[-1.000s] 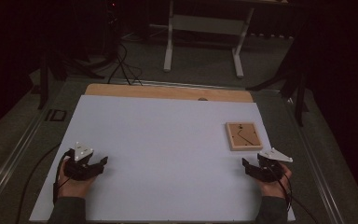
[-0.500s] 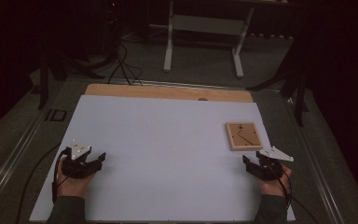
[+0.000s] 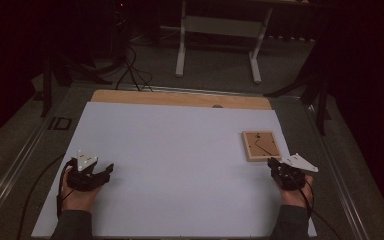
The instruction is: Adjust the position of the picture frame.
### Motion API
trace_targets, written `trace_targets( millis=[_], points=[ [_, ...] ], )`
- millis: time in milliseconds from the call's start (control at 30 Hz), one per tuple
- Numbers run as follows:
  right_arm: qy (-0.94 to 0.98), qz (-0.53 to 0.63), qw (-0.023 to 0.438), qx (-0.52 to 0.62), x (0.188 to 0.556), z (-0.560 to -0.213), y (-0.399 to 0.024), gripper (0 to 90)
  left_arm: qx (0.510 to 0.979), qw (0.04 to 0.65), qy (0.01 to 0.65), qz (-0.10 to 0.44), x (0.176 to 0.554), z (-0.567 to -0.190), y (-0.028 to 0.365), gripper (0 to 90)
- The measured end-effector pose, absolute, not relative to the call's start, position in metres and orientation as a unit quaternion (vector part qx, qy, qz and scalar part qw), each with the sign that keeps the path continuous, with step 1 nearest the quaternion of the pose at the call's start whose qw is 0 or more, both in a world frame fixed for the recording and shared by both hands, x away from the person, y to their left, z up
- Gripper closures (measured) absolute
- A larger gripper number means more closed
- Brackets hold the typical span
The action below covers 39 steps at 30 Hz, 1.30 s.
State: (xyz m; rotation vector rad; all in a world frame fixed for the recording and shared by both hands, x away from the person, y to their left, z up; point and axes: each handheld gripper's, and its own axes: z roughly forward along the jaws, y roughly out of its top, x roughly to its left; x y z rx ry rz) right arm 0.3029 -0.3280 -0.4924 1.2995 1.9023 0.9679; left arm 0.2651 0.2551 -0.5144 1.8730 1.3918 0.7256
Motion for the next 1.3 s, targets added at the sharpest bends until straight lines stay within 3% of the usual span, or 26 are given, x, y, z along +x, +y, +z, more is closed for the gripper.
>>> trace_targets(
  millis=[133, 1300],
  points=[
    [0.723, 0.358, 0.324, 0.494, 0.311, -0.489, -0.328, 89.6, 0.717, 0.343, 0.540, 0.278, 0.266, -0.515, 0.256, 39.1],
    [0.714, 0.295, 0.331, 0.541, 0.367, -0.508, -0.347, 89.8, 0.713, 0.353, 0.537, 0.281, 0.264, -0.513, 0.256, 38.9]
  ],
)
